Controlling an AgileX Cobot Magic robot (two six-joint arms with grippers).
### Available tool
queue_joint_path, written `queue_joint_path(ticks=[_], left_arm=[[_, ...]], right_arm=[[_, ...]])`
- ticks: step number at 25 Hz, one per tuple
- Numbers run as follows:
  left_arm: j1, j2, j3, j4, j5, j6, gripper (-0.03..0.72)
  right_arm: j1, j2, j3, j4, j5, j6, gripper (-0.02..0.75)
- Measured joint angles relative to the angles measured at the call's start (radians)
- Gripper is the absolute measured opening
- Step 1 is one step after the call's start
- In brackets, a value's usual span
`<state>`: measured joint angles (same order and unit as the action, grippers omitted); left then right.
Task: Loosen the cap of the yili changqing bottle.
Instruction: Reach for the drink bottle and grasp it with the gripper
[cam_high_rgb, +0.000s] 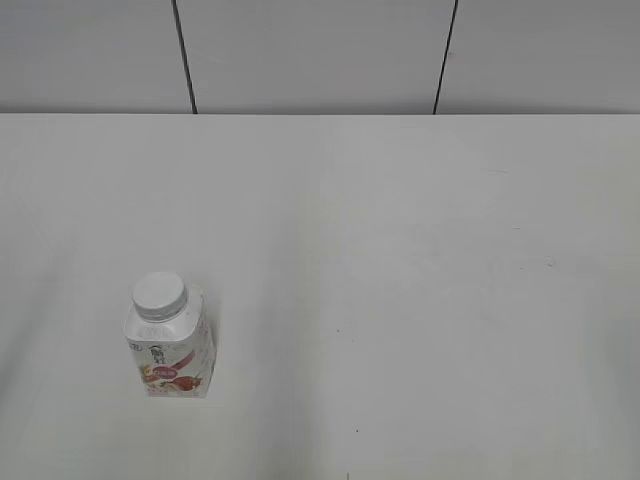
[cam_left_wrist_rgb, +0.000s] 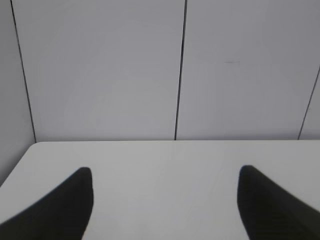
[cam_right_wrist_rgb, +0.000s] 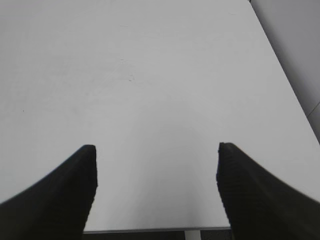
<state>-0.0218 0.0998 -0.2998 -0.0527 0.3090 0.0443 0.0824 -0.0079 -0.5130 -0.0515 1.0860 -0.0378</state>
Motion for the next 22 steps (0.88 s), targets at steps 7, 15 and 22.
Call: queue_joint_path(ticks=[7,15,22], left_arm=[[0.000,0.113,0.026,-0.125,-0.132,0.000,0.525],[0.000,0.179,0.026,0.154,-0.258,0.000,0.524],[0.000,0.185,0.026,0.154,-0.265,0.000,0.505]], right_arm=[[0.000,0.000,0.000,0.000,0.000,0.000,0.586],[0.000,0.000,0.000,0.000,0.000,0.000,0.586],[0.000,0.000,0.000,0.000,0.000,0.000,0.586]])
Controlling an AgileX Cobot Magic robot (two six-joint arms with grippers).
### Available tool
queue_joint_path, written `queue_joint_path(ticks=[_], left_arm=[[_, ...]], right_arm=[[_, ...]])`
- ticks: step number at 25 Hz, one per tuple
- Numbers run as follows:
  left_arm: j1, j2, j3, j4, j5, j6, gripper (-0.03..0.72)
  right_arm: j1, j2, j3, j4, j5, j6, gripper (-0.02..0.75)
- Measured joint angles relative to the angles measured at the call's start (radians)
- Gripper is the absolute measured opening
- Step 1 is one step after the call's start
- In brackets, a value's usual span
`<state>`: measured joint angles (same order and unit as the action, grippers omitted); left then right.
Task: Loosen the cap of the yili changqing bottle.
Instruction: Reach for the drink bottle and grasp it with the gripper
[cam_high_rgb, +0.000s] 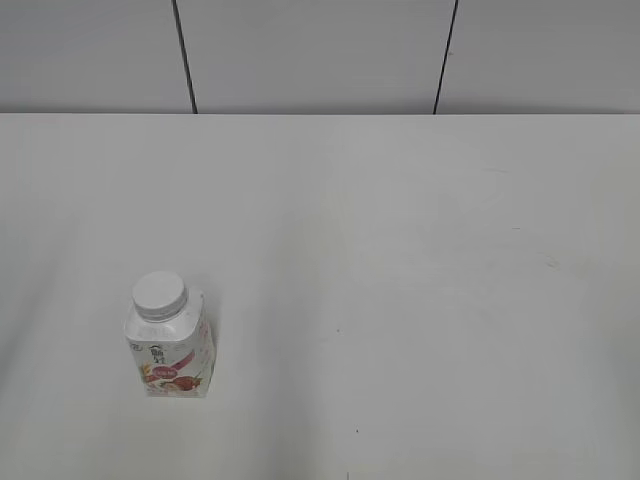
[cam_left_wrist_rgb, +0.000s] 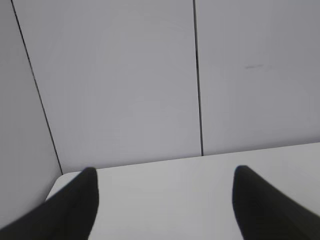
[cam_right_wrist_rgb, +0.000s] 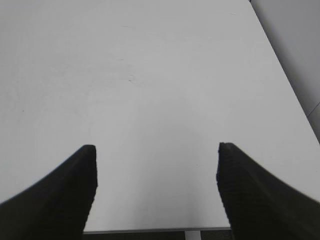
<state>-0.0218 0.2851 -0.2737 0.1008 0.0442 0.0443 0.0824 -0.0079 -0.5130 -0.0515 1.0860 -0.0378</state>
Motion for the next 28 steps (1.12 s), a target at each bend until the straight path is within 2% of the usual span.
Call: queue_joint_path(ticks=[6,11,18,23,28], left_arm=[[0.000,0.000,0.006,-0.093,-0.005,0.001,0.491],[0.000,0.029,0.076,-0.140,-0.069,0.001,0.489],[0.000,0.146,0.097,-0.147,-0.205,0.001,0.470],[0.000,0.313,0.097,-0.033,-0.333,-0.026,0.468],[0.000,0.439,0.097,0.126,-0.473,-0.166,0.460]], right_arm=[[0.000,0.000,0.000,0.000,0.000,0.000,0.586],[0.000,0.000,0.000,0.000,0.000,0.000,0.586],[0.000,0.000,0.000,0.000,0.000,0.000,0.586],[0.000,0.000,0.000,0.000,0.000,0.000,0.586],[0.000,0.000,0.000,0.000,0.000,0.000,0.586]])
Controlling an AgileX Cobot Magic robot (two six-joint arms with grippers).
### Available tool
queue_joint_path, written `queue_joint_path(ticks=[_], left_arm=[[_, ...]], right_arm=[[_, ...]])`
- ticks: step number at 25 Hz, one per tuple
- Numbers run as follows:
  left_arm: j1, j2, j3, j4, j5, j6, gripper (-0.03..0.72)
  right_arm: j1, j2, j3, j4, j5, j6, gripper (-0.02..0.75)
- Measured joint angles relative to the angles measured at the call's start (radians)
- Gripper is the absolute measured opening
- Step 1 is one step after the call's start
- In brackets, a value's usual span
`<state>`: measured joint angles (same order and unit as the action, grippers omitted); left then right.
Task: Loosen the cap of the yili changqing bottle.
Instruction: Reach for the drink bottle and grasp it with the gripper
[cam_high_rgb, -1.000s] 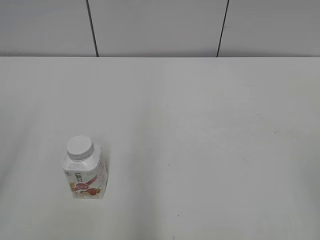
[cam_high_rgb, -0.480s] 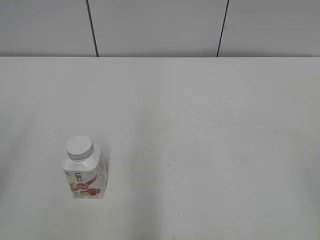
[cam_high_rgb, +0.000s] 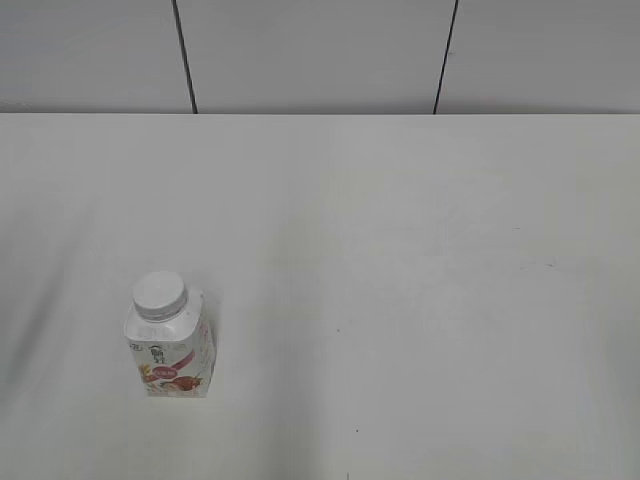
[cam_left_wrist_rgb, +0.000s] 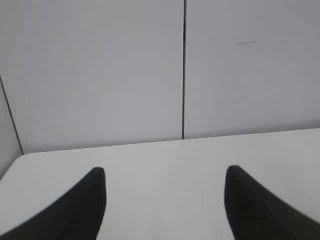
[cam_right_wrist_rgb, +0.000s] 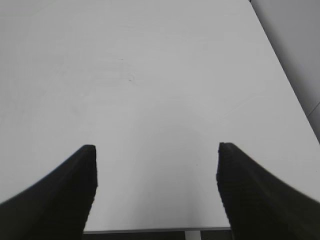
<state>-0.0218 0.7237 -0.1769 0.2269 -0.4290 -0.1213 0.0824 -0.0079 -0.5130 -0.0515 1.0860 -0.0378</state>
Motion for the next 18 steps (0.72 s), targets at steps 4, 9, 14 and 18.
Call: queue_joint_path(ticks=[4,9,14,18], left_arm=[[-0.012,0.062,0.000,0.100,-0.016,-0.114,0.460],[-0.120,0.119,0.036,0.141,-0.104,-0.168,0.460],[-0.250,0.158,0.096,0.155,-0.176,-0.172,0.458],[-0.298,0.188,0.102,0.234,-0.201,-0.174,0.457]], right_arm=[[0.000,0.000,0.000,0.000,0.000,0.000,0.586],[0.000,0.000,0.000,0.000,0.000,0.000,0.586],[0.000,0.000,0.000,0.000,0.000,0.000,0.586],[0.000,0.000,0.000,0.000,0.000,0.000,0.586]])
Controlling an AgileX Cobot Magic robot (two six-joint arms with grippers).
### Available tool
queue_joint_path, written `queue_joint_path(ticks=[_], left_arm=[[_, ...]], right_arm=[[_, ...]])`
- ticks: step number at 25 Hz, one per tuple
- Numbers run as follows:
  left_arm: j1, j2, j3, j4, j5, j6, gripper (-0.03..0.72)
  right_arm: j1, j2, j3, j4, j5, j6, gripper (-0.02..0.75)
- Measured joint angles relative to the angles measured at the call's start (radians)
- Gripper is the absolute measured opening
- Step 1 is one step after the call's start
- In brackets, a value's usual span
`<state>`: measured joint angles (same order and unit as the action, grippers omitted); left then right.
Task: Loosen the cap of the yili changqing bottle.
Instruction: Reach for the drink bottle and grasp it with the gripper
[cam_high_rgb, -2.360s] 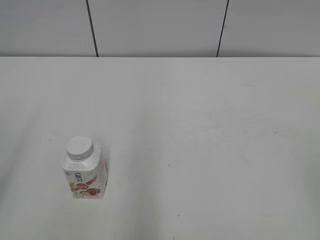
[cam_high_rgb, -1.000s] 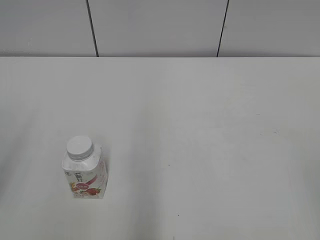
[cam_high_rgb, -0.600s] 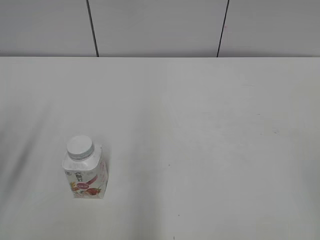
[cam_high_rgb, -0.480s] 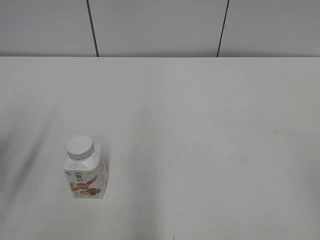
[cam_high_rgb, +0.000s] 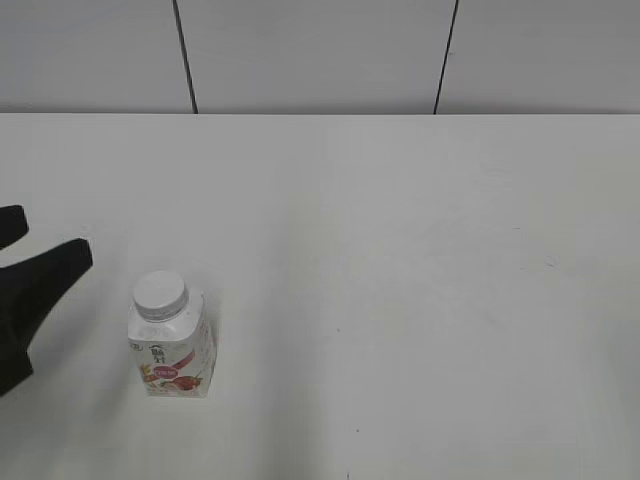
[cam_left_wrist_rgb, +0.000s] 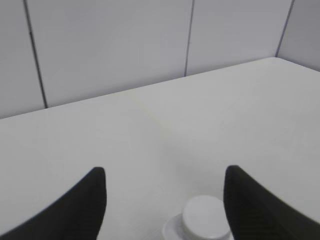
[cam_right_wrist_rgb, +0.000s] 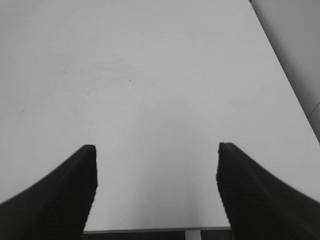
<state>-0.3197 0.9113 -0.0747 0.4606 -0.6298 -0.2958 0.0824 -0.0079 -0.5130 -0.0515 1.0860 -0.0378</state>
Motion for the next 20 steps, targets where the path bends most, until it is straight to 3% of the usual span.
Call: queue_joint_path(ticks=[9,16,20], left_arm=[[-0.028,0.222,0.079,0.075,-0.230,0.000,0.462],[-0.028,0.466,0.080,0.040,-0.443,0.000,0.589],[-0.028,0.602,0.080,0.016,-0.516,0.036,0.608]], right_arm=[[0.000,0.000,0.000,0.000,0.000,0.000,0.586],[0.000,0.000,0.000,0.000,0.000,0.000,0.586],[0.000,0.000,0.000,0.000,0.000,0.000,0.586]])
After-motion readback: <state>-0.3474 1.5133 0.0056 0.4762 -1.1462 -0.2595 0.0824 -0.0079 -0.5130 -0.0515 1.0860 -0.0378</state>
